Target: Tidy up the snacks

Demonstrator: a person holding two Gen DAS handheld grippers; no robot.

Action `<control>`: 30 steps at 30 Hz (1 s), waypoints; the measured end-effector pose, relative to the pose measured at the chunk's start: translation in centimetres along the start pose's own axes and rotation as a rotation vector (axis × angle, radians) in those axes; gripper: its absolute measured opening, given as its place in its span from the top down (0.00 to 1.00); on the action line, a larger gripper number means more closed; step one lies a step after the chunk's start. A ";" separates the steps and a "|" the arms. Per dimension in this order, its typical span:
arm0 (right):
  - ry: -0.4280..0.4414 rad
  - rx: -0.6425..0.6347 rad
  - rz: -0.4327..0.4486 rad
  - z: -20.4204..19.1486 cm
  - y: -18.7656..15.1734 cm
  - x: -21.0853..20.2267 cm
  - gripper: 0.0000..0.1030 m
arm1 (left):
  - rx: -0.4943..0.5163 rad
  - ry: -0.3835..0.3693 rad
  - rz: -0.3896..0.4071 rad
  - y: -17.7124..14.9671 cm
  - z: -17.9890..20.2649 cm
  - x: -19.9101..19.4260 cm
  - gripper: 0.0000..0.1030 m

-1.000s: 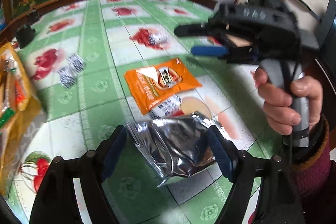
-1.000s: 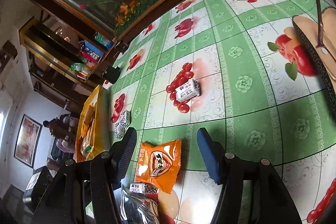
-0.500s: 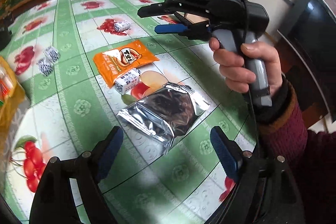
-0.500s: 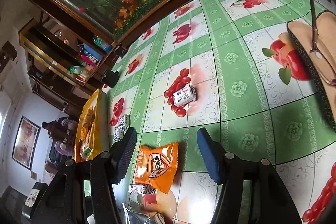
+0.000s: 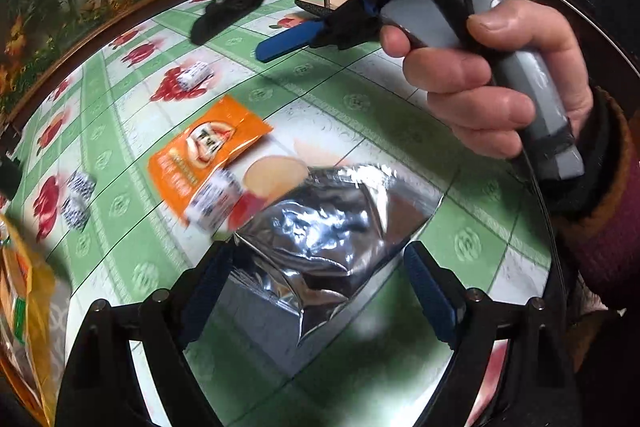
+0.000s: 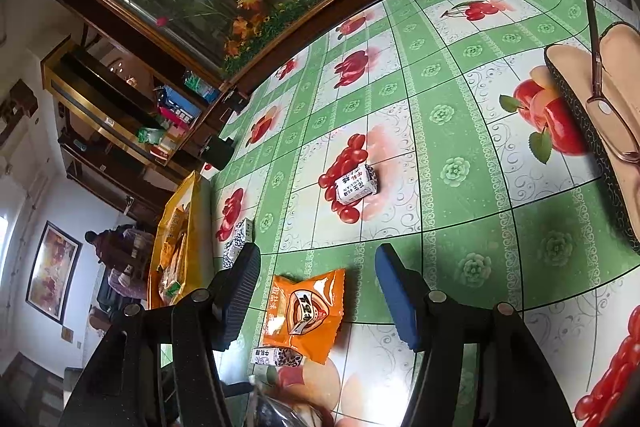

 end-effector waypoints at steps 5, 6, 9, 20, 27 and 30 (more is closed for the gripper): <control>-0.011 -0.011 -0.005 0.0 0.0 0.1 0.37 | -0.081 0.067 0.021 0.3 -0.9 0.2 0.46; -0.011 -0.017 -0.012 -0.1 -0.1 0.2 0.37 | -0.100 0.073 0.023 0.2 -1.2 0.1 0.65; -0.001 -0.037 -0.036 -0.7 -0.4 0.7 0.37 | -0.198 0.052 0.032 -0.9 -3.3 -1.0 0.81; -0.033 -0.076 -0.045 -1.2 -0.8 1.1 0.37 | -0.318 -0.128 0.075 -1.5 -3.4 -3.1 0.17; -0.072 -0.022 0.032 0.3 0.0 -0.7 0.38 | -0.423 0.007 0.039 1.0 -1.3 -1.5 0.16; -0.097 -0.003 0.080 1.0 0.6 -1.9 0.38 | -0.450 0.144 0.007 1.9 -0.8 -0.1 0.16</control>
Point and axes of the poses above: each gripper's, at about its wrist camera, not at the fingertips, and x roughly the way its jaws point, z to its right, y to its top, the point moved 4 cm from there along x, roughly the way its jaws point, and after that the axes turned 6 degrees about -x, right-handed, at the moved point
